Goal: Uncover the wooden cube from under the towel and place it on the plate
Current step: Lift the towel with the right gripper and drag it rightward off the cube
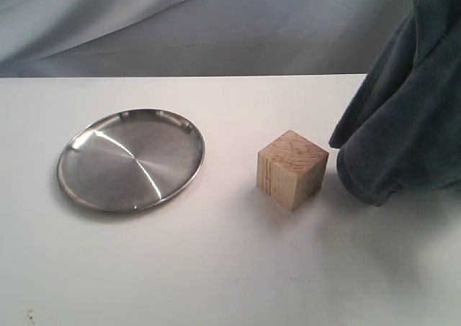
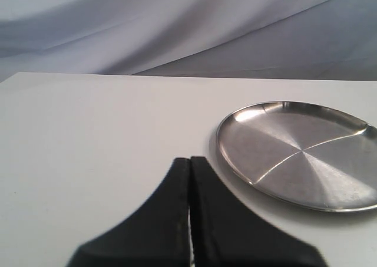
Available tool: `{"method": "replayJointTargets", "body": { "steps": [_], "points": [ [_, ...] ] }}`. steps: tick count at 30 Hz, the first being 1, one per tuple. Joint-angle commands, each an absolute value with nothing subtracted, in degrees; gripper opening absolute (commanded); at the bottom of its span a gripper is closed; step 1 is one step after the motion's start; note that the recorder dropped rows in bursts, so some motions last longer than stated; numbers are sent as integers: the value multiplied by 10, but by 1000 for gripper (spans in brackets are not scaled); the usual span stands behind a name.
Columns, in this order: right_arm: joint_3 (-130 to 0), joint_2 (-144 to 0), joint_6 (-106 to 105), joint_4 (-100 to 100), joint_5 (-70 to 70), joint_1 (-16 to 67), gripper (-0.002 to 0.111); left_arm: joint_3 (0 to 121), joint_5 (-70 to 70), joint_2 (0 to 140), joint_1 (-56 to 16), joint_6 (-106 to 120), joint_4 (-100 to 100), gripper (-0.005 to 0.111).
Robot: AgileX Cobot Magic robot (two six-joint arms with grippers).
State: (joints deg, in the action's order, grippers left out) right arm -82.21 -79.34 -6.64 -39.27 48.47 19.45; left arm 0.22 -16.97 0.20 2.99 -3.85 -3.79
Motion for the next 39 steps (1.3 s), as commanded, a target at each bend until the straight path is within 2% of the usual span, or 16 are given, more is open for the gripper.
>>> {"method": "replayJointTargets", "body": {
  "steps": [1, 12, 17, 28, 36, 39],
  "points": [
    [-821, -798, -89, -331, 472, 181, 0, 0, -164, 0, 27, -40, -41, 0],
    [-821, -798, -109, -299, 458, 181, 0, 0, -164, 0, 27, -40, -41, 0],
    [-821, -798, -143, -288, 494, 181, 0, 0, -164, 0, 27, -40, -41, 0],
    [-821, -749, -317, -71, 654, 181, 0, 0, -164, 0, 25, -40, -41, 0],
    [-821, -701, -446, 126, 689, 182, 0, 0, -164, 0, 17, -40, -41, 0],
    [-818, -711, -447, 136, 700, 183, 0, 0, -164, 0, 17, -40, -41, 0]
  ]
}}
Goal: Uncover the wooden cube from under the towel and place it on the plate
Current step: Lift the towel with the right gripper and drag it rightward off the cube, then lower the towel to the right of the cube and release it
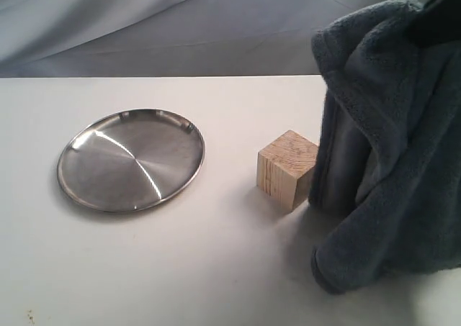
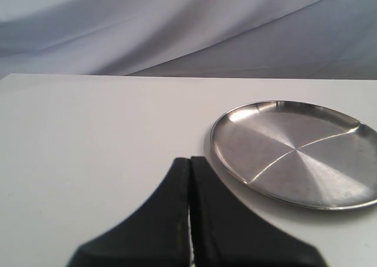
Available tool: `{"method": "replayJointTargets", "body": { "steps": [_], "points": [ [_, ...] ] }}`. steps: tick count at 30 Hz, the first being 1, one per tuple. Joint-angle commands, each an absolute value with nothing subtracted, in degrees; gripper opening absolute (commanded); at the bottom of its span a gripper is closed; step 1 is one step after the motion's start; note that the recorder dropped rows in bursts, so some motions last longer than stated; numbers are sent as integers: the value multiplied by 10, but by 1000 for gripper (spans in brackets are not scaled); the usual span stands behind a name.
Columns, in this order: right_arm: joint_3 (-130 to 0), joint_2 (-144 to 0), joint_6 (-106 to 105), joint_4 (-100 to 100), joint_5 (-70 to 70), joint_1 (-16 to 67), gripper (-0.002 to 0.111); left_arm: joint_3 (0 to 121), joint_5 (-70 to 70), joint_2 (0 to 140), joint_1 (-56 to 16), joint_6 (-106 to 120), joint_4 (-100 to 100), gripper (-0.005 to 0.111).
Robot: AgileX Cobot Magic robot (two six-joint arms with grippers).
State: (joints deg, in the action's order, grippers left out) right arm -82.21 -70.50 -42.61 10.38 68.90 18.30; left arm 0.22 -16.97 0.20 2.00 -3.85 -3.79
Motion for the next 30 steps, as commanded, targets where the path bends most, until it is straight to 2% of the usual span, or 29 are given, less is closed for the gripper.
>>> {"method": "replayJointTargets", "body": {
  "steps": [1, 9, 15, 21, 24, 30],
  "points": [
    [-810, -715, -446, 136, 700, 183, 0, 0, -164, 0, 17, -40, -41, 0],
    [-718, -750, -526, 165, 700, 216, 0, 0, -164, 0, 17, -40, -41, 0],
    [-669, -788, -512, 155, 599, 262, 0, 0, -164, 0, 17, -40, -41, 0],
    [-627, -860, -510, 169, 588, 282, 2, 0, -164, 0, 17, -40, -41, 0],
    [-612, -903, -510, 169, 573, 282, 14, 0, -164, 0, 17, -40, -41, 0],
    [-583, -985, -514, 175, 544, 286, 52, 0, -164, 0, 17, -40, -41, 0]
  ]
}}
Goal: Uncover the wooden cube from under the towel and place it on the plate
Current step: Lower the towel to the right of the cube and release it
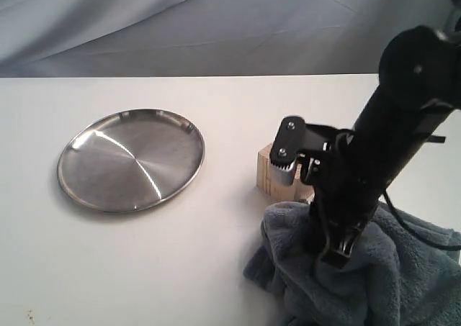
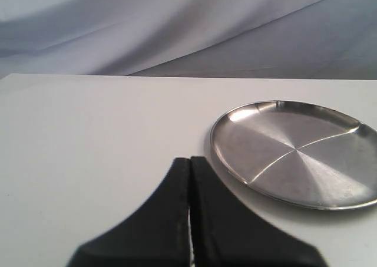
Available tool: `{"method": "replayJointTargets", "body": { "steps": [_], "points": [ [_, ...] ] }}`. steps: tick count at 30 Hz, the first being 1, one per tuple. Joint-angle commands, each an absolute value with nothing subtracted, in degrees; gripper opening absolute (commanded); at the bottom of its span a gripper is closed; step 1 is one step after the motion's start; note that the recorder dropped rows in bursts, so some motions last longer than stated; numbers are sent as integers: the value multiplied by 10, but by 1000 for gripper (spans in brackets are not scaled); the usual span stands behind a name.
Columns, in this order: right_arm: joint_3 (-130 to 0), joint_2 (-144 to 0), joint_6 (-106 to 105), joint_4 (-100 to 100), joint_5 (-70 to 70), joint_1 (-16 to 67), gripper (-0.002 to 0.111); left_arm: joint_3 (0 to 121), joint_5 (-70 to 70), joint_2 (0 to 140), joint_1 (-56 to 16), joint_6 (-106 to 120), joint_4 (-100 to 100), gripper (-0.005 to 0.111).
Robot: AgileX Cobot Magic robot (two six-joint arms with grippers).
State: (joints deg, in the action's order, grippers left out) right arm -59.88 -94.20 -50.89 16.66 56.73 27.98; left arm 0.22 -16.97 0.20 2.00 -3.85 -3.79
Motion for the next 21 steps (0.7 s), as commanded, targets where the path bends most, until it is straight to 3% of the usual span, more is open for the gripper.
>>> {"method": "replayJointTargets", "body": {
  "steps": [1, 4, 6, 14, 19, 21],
  "points": [
    [-578, -998, -514, 177, 538, 288, 58, 0, -164, 0, 17, -40, -41, 0],
    [-578, -1033, -514, 183, 537, 299, 68, 0, -164, 0, 17, -40, -41, 0],
    [-582, -1037, -514, 183, 533, 307, 69, 0, -164, 0, 17, -40, -41, 0],
    [-696, -951, -506, 224, 657, 315, 66, 0, -164, 0, 17, -40, -41, 0],
    [-710, -871, -459, 150, 699, 315, 64, 0, -164, 0, 17, -40, -41, 0],
    [-710, -850, -406, 86, 700, 315, 54, 0, -164, 0, 17, -40, -41, 0]
  ]
}}
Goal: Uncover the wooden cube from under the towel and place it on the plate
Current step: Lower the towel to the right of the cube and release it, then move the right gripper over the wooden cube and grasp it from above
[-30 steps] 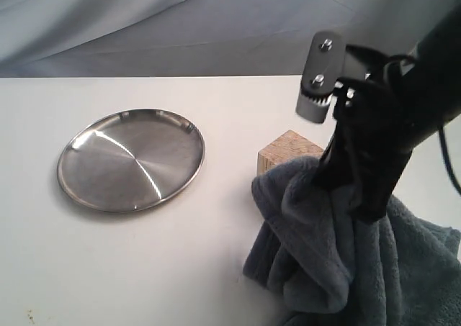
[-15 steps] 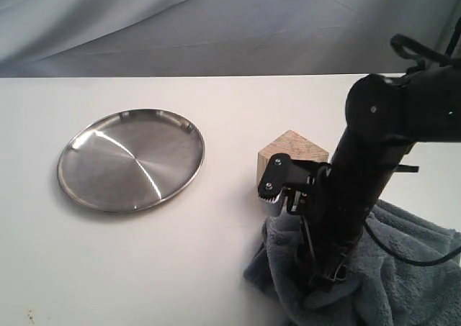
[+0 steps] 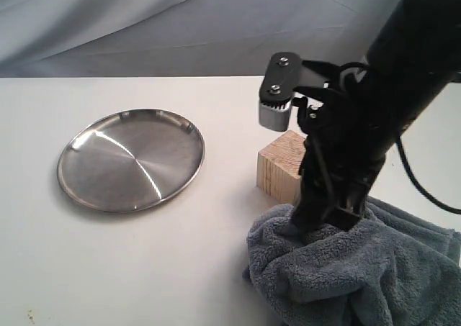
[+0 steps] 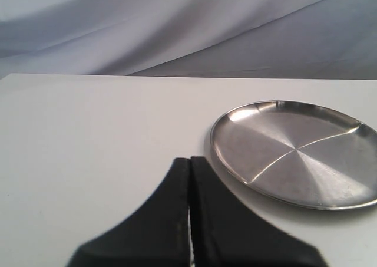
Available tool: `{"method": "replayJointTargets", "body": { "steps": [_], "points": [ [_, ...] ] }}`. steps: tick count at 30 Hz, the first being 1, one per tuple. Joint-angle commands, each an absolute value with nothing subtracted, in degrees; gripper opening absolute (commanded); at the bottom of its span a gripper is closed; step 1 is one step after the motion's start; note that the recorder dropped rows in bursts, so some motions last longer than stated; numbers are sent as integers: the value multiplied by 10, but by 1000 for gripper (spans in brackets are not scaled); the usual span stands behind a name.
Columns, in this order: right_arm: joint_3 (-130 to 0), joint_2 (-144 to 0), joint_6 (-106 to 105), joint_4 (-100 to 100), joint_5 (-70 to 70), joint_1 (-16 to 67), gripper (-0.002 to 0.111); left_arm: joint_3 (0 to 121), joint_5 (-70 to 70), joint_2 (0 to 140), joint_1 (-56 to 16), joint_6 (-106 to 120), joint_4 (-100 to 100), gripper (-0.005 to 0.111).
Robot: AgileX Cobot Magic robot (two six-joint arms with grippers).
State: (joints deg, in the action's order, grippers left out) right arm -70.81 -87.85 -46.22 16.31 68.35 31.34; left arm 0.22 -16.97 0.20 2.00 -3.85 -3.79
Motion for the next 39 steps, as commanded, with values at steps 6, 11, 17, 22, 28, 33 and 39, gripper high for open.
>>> {"method": "replayJointTargets", "body": {
  "steps": [6, 11, 17, 22, 28, 33, 39],
  "points": [
    [-626, -898, -392, 28, 700, 315, 15, 0, -164, 0, 17, -40, -41, 0],
    [-598, -963, -386, 11, 616, 315, 3, 0, -164, 0, 17, -40, -41, 0],
    [-598, -1049, -388, 43, 614, 315, 3, 0, -164, 0, 17, -40, -41, 0],
    [-598, -1116, -424, 75, 609, 315, 3, 0, -164, 0, 17, -40, -41, 0],
    [-610, -1128, -455, 97, 660, 344, 3, 0, -164, 0, 17, -40, -41, 0],
    [-641, -1023, -437, 94, 695, 349, 3, 0, -164, 0, 17, -40, -41, 0],
    [-641, -911, -421, 70, 620, 348, 3, 0, -164, 0, 17, -40, -41, 0]
  ]
}}
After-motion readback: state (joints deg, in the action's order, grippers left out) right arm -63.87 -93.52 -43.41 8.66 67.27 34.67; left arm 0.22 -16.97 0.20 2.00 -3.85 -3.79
